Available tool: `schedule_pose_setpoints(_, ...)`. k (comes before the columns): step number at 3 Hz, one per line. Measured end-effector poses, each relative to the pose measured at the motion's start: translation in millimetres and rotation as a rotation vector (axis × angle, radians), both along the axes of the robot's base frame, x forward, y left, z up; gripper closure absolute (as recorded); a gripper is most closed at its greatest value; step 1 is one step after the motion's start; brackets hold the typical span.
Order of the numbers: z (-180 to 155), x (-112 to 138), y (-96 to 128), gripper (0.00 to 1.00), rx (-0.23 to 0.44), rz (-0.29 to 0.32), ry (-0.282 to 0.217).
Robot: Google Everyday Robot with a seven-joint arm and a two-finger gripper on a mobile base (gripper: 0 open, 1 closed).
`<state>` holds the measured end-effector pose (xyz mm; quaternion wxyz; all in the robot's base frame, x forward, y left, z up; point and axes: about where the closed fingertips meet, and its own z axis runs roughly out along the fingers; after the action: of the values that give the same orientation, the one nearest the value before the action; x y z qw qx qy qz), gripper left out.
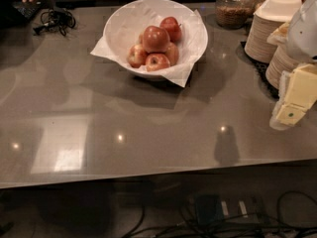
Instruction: Pick apple from white bowl
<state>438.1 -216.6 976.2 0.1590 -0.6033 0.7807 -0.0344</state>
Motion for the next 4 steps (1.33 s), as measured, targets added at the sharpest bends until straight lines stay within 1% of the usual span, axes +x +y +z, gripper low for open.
schedule_pose_setpoints(1,0.0,0.0,0.0,0.00,0.000,0.000,0.000)
schedule_pose_setpoints(2,1.2,8.3,10.4,0.00,0.035,0.009,-0.024)
schedule_pose_setpoints(3,-1.3,29.5,25.9,0.00,0.098,0.008,-0.060)
schedule_pose_setpoints(4,-5.8,60.4,41.5,0.00,0.161,-0.022,-0.100)
